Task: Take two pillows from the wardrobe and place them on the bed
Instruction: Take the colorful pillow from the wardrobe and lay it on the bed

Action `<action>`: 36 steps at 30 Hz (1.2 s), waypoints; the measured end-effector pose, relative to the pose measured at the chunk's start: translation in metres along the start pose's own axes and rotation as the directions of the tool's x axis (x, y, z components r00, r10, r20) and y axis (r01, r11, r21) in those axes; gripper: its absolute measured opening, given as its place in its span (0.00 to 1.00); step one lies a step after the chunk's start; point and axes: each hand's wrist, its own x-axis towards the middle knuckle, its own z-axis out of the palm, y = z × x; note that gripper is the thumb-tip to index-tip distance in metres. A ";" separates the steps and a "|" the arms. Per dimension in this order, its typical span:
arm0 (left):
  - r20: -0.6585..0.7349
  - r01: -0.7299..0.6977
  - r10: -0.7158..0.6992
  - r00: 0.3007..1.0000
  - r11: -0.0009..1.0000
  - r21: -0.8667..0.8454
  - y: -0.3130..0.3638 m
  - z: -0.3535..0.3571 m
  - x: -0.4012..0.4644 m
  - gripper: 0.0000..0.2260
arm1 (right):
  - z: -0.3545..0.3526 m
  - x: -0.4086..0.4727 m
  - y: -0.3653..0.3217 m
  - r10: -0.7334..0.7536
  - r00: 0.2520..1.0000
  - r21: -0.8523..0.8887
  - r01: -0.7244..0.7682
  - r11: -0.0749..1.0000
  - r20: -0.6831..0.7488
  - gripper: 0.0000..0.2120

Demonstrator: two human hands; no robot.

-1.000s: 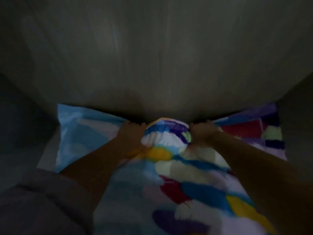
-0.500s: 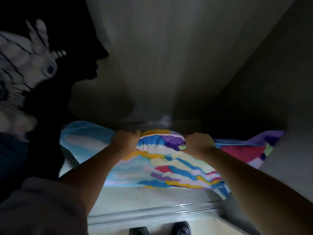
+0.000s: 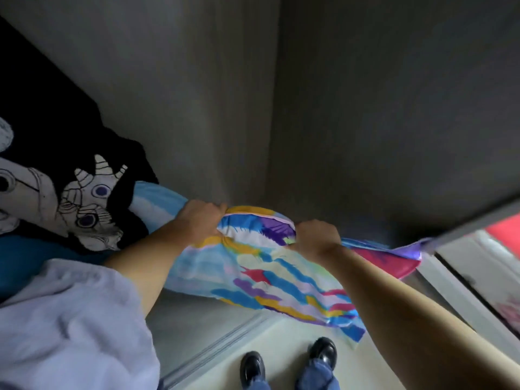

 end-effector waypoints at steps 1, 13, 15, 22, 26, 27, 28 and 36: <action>-0.006 -0.031 0.031 1.000 1.000 -0.007 0.013 -0.012 -0.003 0.26 | -0.004 -0.019 0.009 0.032 0.999 0.013 -0.032 0.999 -0.007 0.23; -0.046 -0.277 0.275 0.960 0.960 -0.037 0.269 -0.130 -0.020 0.22 | -0.041 -0.252 0.196 0.289 0.956 -0.084 -0.293 0.952 -0.057 0.21; -0.098 -0.317 0.309 0.946 0.946 -0.074 0.322 -0.155 -0.025 0.22 | -0.049 -0.297 0.235 0.335 0.939 -0.104 -0.341 0.934 -0.070 0.20; -0.221 -0.480 0.445 0.868 0.865 -0.144 0.494 -0.241 -0.036 0.19 | -0.081 -0.443 0.361 0.494 0.862 -0.182 -0.507 0.842 -0.113 0.17; -0.259 -0.516 0.467 0.846 0.839 -0.174 0.549 -0.279 -0.024 0.19 | -0.106 -0.478 0.410 0.539 0.831 -0.220 -0.556 0.802 -0.136 0.17; -0.266 -0.524 0.472 0.841 0.833 -0.179 0.559 -0.286 -0.017 0.18 | -0.110 -0.480 0.421 0.548 0.825 -0.232 -0.565 0.792 -0.139 0.17; -0.271 -0.532 0.478 0.836 0.827 -0.182 0.567 -0.291 -0.009 0.17 | -0.114 -0.481 0.432 0.558 0.817 -0.242 -0.576 0.781 -0.143 0.16; -0.313 -0.563 0.489 0.814 0.796 -0.222 0.605 -0.322 0.109 0.18 | -0.144 -0.415 0.530 0.583 0.796 -0.287 -0.603 0.744 -0.161 0.17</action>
